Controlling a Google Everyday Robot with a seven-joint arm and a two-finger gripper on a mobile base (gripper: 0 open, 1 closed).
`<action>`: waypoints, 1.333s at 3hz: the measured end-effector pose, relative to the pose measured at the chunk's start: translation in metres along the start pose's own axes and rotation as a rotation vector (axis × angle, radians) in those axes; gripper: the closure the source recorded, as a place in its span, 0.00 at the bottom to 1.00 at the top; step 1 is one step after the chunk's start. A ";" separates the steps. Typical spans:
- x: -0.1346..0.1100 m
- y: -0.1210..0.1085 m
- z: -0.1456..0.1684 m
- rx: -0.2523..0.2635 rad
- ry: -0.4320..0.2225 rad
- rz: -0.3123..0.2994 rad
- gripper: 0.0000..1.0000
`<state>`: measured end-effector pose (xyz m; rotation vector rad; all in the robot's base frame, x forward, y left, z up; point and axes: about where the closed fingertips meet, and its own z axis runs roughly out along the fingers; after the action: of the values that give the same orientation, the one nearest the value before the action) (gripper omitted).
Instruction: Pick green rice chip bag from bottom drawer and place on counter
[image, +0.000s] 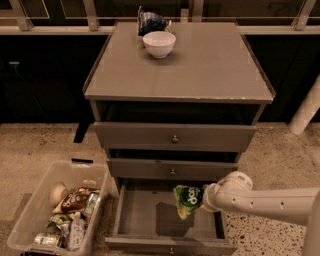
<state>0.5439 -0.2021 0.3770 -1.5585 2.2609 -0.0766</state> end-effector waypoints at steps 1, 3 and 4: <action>0.002 0.024 -0.054 0.020 0.003 -0.005 1.00; -0.028 0.005 -0.197 0.250 0.008 -0.060 1.00; -0.035 -0.002 -0.209 0.276 0.007 -0.068 1.00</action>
Offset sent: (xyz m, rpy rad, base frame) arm -0.0982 -0.0022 0.2071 -0.1110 -0.2478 -0.0034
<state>0.4833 -0.2074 0.5802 -1.4872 2.0973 -0.3955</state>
